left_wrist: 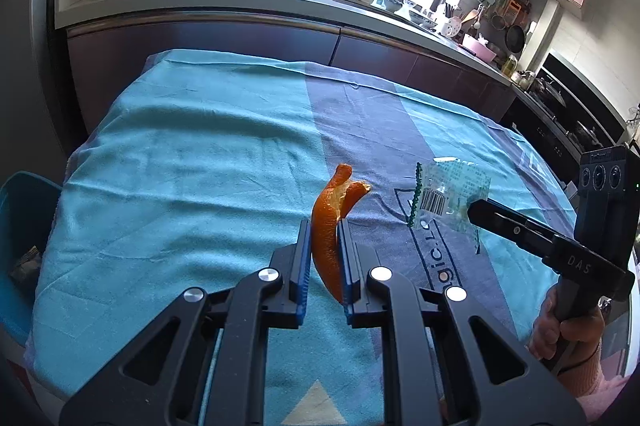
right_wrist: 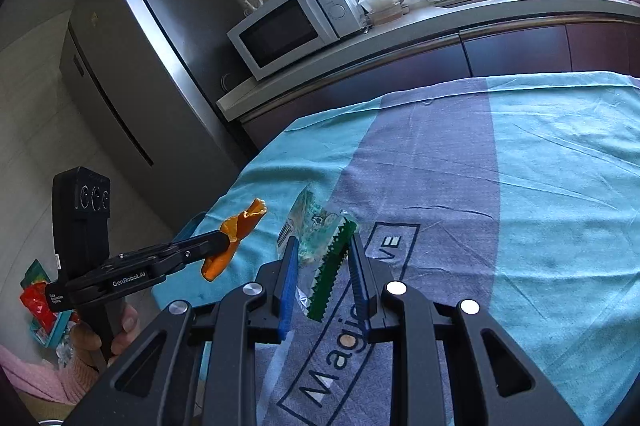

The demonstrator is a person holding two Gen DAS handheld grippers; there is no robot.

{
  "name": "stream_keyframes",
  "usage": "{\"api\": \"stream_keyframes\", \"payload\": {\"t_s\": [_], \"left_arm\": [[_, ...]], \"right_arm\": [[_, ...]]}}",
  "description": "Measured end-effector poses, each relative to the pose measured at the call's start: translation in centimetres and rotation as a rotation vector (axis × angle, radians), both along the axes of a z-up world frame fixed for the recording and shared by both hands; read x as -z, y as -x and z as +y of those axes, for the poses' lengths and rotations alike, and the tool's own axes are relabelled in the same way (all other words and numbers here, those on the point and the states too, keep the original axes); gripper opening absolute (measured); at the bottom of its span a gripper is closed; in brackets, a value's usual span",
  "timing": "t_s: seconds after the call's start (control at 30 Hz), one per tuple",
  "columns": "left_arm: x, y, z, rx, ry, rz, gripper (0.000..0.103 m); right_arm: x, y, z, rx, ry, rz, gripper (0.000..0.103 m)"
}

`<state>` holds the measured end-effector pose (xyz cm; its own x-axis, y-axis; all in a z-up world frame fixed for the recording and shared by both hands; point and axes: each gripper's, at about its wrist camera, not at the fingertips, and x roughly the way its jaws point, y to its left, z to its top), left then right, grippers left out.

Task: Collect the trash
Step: 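Carry the orange peel and clear wrapper toward the teal bin with both grippers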

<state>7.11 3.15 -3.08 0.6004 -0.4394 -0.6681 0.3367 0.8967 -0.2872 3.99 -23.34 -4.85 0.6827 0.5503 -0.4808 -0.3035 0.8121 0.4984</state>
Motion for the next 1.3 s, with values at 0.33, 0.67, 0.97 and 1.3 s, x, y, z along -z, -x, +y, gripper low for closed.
{"api": "stream_keyframes", "payload": {"t_s": [0.33, 0.67, 0.97, 1.3], "left_arm": [[-0.4, 1.0, 2.3, -0.041, -0.002, -0.014, 0.014], [-0.6, 1.8, 4.1, -0.075, 0.007, -0.020, 0.014], [-0.4, 2.4, 5.4, -0.104, 0.008, -0.014, 0.013], [-0.4, 2.7, 7.0, -0.139, 0.009, -0.019, 0.013]], "right_arm": [[-0.3, -0.2, 2.4, -0.054, 0.000, -0.007, 0.023], [-0.7, -0.3, 4.1, -0.090, 0.007, -0.014, 0.023], [-0.7, -0.7, 5.3, -0.118, 0.006, -0.008, 0.023], [-0.7, -1.1, 6.7, -0.151, 0.007, -0.005, 0.023]]}}
